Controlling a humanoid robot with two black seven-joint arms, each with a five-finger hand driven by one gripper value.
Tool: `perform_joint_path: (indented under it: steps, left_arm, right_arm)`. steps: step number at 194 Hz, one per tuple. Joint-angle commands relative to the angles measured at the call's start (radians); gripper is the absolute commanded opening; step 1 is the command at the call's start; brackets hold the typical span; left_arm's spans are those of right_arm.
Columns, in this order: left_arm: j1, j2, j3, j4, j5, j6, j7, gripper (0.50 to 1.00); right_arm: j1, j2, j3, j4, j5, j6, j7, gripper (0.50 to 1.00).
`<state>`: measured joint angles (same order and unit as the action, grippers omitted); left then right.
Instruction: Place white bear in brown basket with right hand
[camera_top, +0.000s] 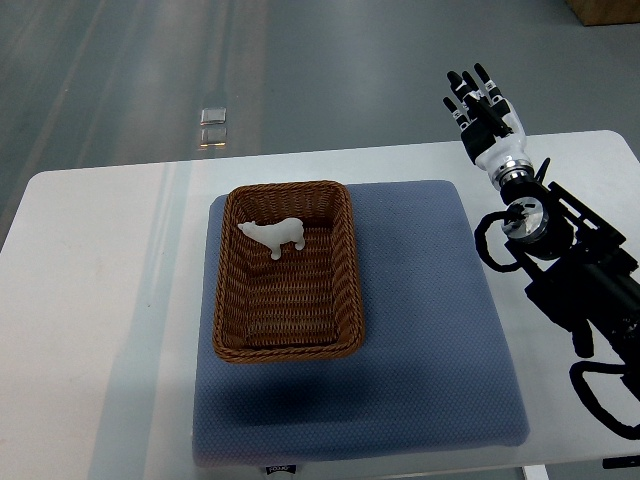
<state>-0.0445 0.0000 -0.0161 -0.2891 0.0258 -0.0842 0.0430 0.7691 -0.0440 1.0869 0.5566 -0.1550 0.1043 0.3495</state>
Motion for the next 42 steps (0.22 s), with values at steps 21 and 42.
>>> perform_joint_path:
  steps: [21,42]
  left_arm:
    - [0.002,0.000,0.001,0.004,-0.001,0.001,0.000,1.000]
    - [0.002,0.000,-0.001,0.004,-0.001,0.006,0.000,1.000]
  right_arm:
    - [0.001,0.007,0.033,-0.021,0.025,0.009,0.005,0.924]
    - [0.001,0.007,0.031,-0.021,0.031,0.009,0.005,0.924]
